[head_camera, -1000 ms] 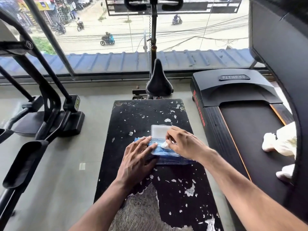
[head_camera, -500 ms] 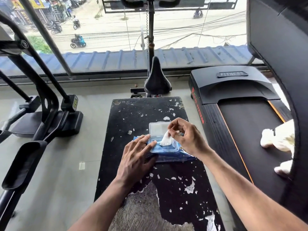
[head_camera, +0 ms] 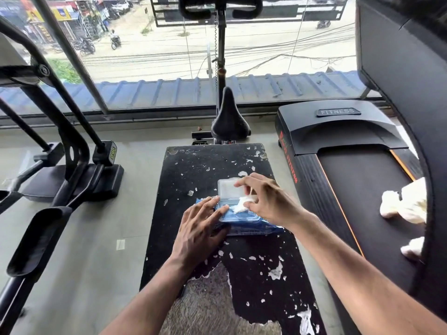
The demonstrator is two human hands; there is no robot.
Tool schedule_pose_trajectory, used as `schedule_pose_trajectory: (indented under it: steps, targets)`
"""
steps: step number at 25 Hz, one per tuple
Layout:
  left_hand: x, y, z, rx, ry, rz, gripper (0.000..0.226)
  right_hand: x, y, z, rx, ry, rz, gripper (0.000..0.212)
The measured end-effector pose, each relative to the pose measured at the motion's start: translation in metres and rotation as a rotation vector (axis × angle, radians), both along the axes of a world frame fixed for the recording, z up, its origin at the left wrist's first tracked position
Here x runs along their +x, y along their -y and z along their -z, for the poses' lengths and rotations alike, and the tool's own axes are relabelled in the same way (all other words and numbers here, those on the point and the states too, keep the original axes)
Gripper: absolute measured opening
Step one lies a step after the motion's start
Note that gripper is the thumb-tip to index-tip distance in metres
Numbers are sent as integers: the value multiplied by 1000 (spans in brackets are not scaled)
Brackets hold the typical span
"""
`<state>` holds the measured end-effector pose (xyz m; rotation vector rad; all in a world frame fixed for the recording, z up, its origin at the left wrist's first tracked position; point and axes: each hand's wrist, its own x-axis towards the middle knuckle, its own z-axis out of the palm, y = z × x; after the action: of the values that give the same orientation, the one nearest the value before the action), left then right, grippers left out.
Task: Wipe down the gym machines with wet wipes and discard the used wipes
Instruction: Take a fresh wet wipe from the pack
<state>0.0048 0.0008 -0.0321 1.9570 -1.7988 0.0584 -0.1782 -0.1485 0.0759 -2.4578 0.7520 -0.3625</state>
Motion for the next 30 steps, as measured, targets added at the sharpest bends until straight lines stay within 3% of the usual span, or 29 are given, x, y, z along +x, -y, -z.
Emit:
schedule_pose_trajectory:
  steps: [2,4,9,12,15,18,25,30]
  targets:
    - [0,0,0,-5,-5,3,52,1,2,4,-84,-259,-65,43]
    - [0,0,0,-5,-11,-1,52,3,2,3,-85,-305,-72,27]
    - [-1,0,-1,15,-18,-7,53,4,2,-6,30,184,75,8]
    - [-1,0,-3,5,-32,-3,51,3,-2,-13,192,347,183,9]
    - [-2,1,-4,4,-28,6,52,-1,-3,-14,234,272,223,6]
    - [-2,0,-5,-4,-31,0,51,-3,-5,-7,153,200,170,17]
    - [-2,1,-4,6,-22,2,51,-2,-9,-18,47,400,167,25]
    - [-2,1,-3,13,-18,-3,52,-6,-6,-9,90,113,157,3]
